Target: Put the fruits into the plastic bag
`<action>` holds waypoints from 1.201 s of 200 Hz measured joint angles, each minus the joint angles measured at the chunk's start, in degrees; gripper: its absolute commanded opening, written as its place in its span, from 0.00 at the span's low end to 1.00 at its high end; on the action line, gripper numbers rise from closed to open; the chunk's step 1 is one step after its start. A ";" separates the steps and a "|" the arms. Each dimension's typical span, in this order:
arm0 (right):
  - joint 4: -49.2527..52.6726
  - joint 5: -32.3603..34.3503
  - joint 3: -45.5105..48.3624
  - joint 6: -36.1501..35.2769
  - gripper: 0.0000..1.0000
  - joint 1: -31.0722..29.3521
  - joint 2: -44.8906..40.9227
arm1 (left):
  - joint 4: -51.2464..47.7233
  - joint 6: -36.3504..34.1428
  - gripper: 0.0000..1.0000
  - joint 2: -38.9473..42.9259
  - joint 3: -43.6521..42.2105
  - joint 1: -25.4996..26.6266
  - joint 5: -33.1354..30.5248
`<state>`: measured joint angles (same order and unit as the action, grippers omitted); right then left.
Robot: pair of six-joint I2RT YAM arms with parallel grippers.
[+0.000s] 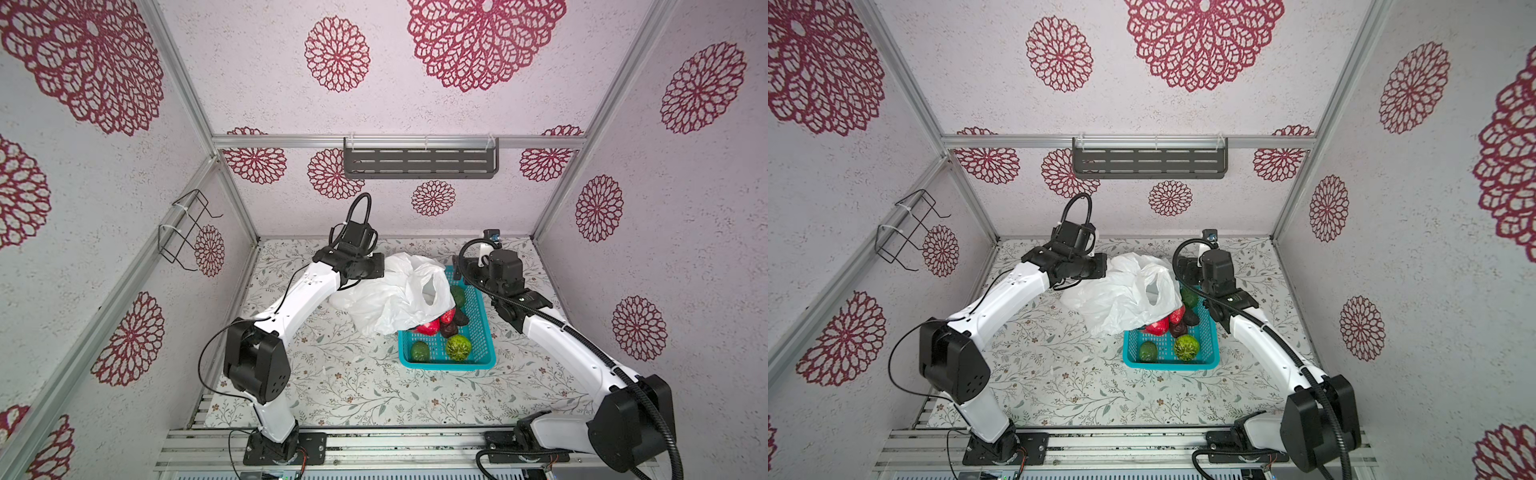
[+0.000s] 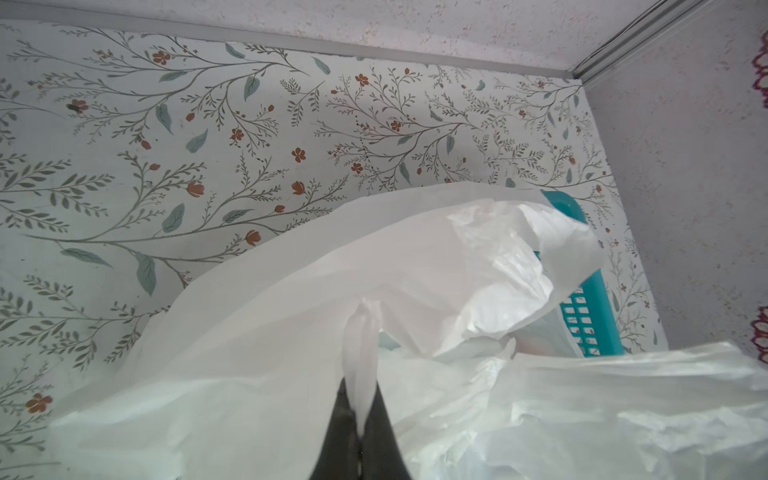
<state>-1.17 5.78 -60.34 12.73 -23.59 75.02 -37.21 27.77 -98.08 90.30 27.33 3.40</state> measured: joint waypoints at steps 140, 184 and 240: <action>11.76 -21.14 1.49 5.09 0.15 -14.95 3.39 | 9.70 5.75 0.00 6.23 -8.20 -4.94 1.57; 18.05 -25.70 5.57 4.70 0.13 -19.50 3.82 | 10.73 7.15 0.00 5.75 -8.96 -5.25 3.30; 21.86 -25.40 4.37 4.11 0.71 -19.85 5.70 | 11.47 6.45 0.00 5.75 -8.96 -5.38 4.63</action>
<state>20.69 -19.62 -55.96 16.84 -43.44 80.73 -25.74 34.22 -92.33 81.34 21.96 8.03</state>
